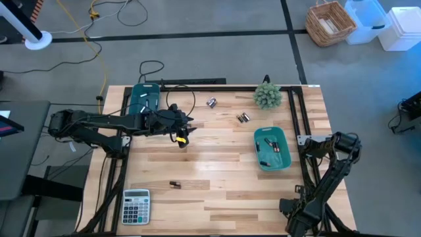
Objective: Sort batteries
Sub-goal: Put the black-silver battery into the blue bin
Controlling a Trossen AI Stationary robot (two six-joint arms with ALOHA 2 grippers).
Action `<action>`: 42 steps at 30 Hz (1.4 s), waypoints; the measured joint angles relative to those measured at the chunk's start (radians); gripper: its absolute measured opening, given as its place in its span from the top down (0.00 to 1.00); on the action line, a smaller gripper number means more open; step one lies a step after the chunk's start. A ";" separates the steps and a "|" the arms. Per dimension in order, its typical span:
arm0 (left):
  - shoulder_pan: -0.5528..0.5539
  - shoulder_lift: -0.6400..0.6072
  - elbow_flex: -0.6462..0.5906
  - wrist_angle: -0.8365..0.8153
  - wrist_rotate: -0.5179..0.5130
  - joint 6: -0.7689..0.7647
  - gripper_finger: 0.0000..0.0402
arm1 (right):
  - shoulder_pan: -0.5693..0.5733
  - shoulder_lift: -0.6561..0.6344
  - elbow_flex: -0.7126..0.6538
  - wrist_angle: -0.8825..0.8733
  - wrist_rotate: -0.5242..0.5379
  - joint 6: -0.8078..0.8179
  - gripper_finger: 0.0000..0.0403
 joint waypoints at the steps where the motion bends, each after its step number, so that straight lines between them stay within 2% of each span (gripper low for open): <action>1: 0.000 0.000 0.000 -0.001 0.000 0.000 0.52 | 0.000 0.000 0.000 0.000 0.000 0.000 0.92; 15: -0.005 0.000 0.000 -0.012 0.032 0.024 0.52 | -0.002 0.002 0.035 -0.018 0.041 -0.020 0.92; 23: -0.006 -0.001 -0.009 0.001 0.037 0.052 0.52 | -0.024 0.002 0.059 -0.025 0.114 -0.032 0.92; 30: -0.006 -0.005 -0.156 0.257 0.161 0.070 0.52 | -0.078 0.002 0.067 -0.027 0.177 -0.096 0.92; 35: -0.008 -0.005 -0.221 0.292 0.172 0.042 0.52 | -0.131 0.002 0.067 -0.013 0.205 -0.178 0.92; 42: -0.013 -0.005 -0.227 0.291 0.174 0.022 0.52 | -0.218 0.002 0.081 0.007 0.226 -0.310 0.92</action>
